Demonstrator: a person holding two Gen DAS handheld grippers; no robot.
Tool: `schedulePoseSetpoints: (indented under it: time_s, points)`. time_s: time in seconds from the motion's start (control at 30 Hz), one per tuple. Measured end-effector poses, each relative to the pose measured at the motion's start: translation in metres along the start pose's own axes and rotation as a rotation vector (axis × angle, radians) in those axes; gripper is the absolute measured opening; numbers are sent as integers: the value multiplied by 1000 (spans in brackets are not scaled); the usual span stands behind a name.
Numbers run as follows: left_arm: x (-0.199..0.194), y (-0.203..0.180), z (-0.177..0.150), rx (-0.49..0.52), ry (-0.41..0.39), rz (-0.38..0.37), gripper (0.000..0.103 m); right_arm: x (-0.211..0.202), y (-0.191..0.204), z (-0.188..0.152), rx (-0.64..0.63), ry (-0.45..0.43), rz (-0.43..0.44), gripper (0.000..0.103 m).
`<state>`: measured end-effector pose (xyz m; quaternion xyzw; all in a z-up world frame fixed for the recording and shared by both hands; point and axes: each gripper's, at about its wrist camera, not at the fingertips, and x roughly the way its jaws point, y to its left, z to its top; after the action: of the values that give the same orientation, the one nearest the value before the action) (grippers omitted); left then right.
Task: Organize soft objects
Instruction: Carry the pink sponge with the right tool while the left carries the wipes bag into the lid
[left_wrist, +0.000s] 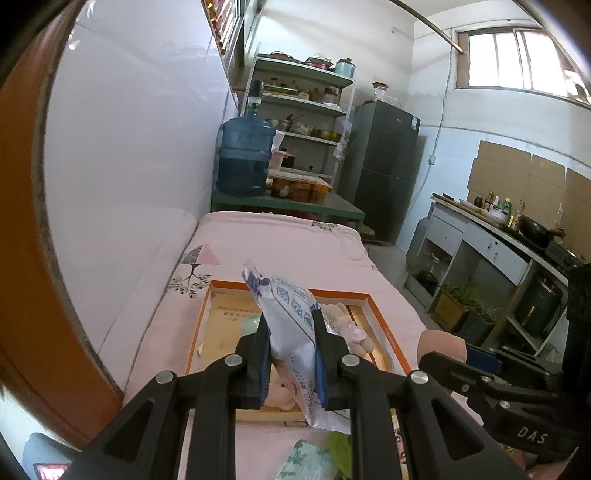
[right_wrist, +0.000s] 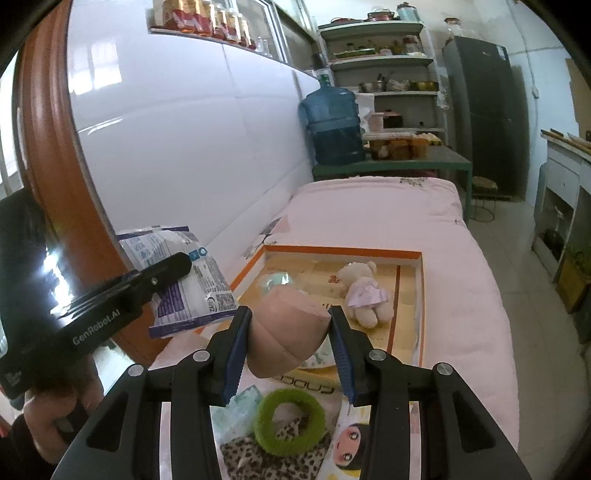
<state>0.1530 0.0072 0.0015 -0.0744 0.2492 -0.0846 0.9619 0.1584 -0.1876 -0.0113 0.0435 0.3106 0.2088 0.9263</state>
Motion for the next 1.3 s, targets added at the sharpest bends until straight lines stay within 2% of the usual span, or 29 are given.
schedulePoseSetpoints:
  time_s: [0.7, 1.3]
  points:
    - [68, 11, 1, -26, 87, 9, 19, 65, -23, 26, 26, 39, 4, 43]
    - [116, 16, 8, -33, 149, 22, 19, 111, -60, 34, 49, 105, -59, 43]
